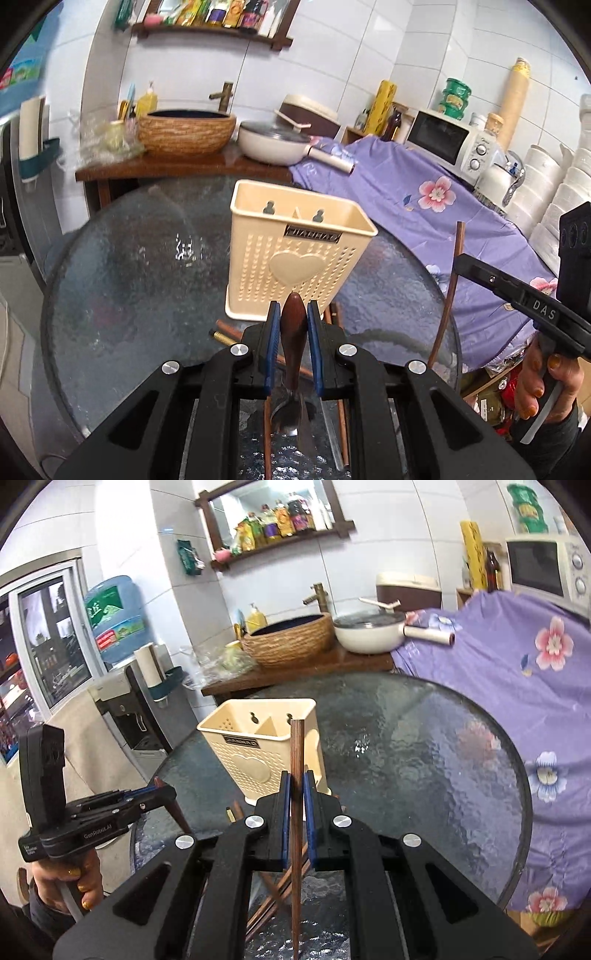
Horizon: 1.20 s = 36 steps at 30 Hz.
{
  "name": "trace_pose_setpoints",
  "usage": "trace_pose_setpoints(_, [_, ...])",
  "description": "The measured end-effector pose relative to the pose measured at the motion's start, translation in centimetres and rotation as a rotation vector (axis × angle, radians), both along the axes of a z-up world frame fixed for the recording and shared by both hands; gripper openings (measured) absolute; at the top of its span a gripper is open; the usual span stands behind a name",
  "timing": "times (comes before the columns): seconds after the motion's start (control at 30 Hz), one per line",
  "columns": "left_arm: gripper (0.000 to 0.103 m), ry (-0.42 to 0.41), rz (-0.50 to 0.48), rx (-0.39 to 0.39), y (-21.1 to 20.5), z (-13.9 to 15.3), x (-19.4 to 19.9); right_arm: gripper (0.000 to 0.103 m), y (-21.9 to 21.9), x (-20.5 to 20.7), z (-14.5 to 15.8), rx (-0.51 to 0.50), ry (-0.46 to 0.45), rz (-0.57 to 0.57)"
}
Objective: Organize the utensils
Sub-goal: 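Carry the spoon and chopstick over the cream caddy and drop them in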
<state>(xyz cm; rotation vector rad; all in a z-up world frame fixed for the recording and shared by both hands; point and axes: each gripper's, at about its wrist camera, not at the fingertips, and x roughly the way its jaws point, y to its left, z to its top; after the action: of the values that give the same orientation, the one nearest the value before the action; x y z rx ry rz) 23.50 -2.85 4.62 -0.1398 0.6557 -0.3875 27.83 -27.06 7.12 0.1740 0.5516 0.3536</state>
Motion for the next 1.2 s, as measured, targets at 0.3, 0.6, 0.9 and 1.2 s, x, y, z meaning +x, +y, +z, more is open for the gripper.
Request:
trace_pose_setpoints(0.3, [0.014,-0.066,-0.019,-0.016,-0.3,2.3,-1.9,0.008,0.4,-1.6,1.3,-0.004,-0.048,0.024])
trace_pose_setpoints(0.6, [0.014,-0.132,-0.018,-0.023,-0.1,4.4,-3.2,0.008,1.2,-3.2,2.7,-0.015,-0.098,0.051])
trace_pose_setpoints(0.9, [0.014,-0.14,-0.018,-0.023,0.0,5.5,-2.4,0.008,1.8,-3.3,4.6,-0.03,-0.117,0.086])
trace_pose_setpoints(1.2, [0.014,-0.184,0.004,-0.063,0.6,10.7,0.9,0.008,1.8,-1.6,10.7,0.016,-0.178,0.106])
